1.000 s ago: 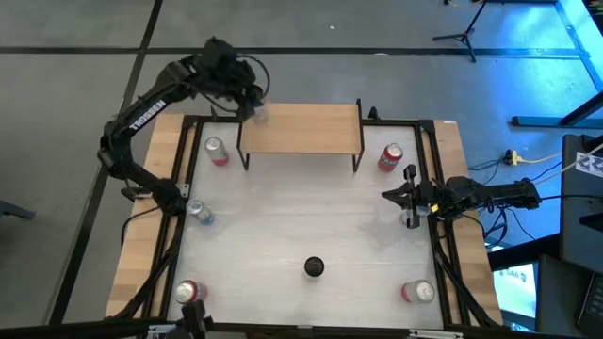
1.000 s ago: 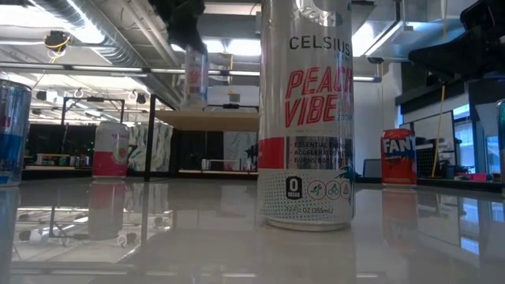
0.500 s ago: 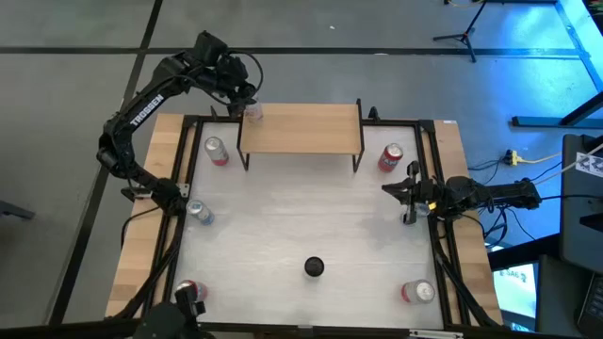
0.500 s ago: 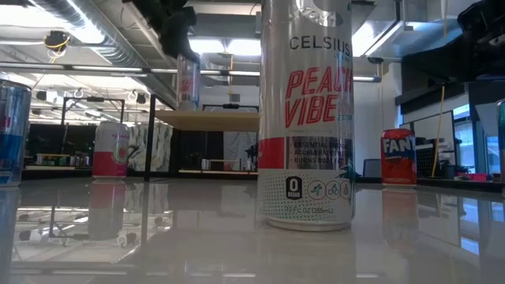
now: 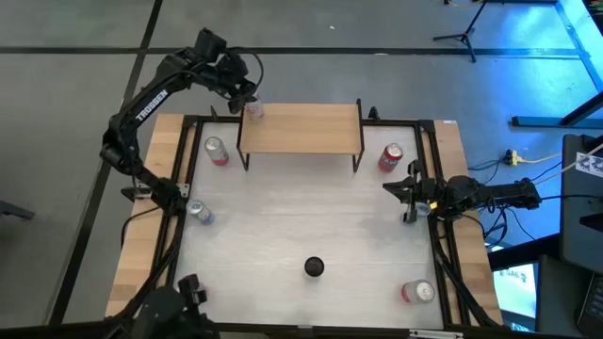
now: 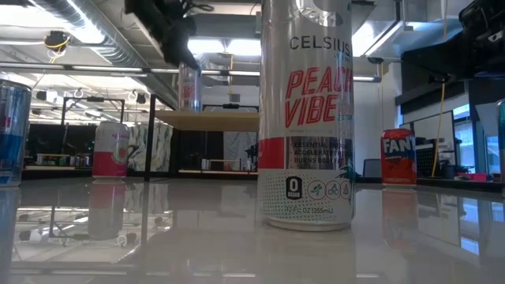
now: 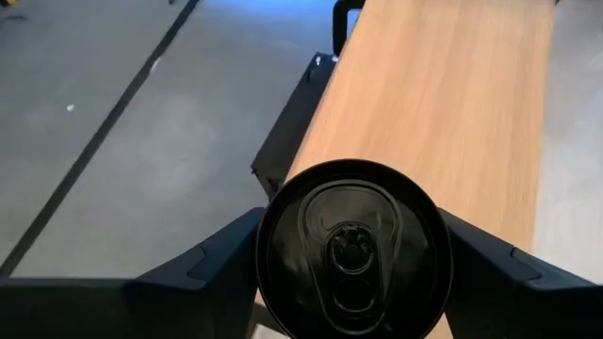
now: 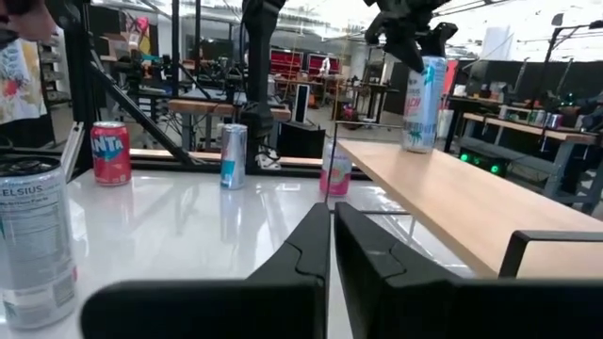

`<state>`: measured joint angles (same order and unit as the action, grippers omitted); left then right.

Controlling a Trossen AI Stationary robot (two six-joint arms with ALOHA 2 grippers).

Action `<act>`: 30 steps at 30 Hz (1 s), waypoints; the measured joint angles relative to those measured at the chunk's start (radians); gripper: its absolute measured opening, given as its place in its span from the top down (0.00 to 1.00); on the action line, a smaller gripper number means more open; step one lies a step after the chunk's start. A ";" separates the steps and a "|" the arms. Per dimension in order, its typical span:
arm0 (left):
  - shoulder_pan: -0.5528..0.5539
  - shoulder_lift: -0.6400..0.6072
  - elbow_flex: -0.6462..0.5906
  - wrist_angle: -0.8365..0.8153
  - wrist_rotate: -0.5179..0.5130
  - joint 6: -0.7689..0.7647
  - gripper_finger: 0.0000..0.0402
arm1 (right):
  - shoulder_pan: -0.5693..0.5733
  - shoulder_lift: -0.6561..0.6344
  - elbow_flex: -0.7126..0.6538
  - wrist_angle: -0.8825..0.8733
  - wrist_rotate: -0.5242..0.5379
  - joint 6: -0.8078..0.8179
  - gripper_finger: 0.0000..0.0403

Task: Place canned beverage on shelf
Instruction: Put the top peach soda can on the shelf

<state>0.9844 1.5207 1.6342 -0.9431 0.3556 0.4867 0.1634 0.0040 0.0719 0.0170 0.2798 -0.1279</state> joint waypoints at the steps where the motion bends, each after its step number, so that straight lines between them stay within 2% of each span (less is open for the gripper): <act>1: 0.000 0.005 0.000 0.010 -0.001 0.001 0.40 | 0.000 0.000 0.000 0.000 0.000 0.008 0.95; 7: 0.004 0.012 0.000 0.029 -0.008 -0.006 0.39 | 0.000 0.000 0.000 -0.021 0.000 0.042 0.95; 19: -0.013 0.011 0.000 0.027 -0.004 -0.015 0.28 | 0.000 0.000 0.000 -0.027 -0.002 0.053 0.95; 30: -0.013 0.010 0.028 0.060 -0.005 -0.037 0.27 | 0.000 0.000 0.000 -0.027 -0.003 0.053 0.95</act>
<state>0.9714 1.5303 1.6623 -0.8829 0.3508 0.4498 0.1635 0.0043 0.0719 -0.0097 0.2771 -0.0750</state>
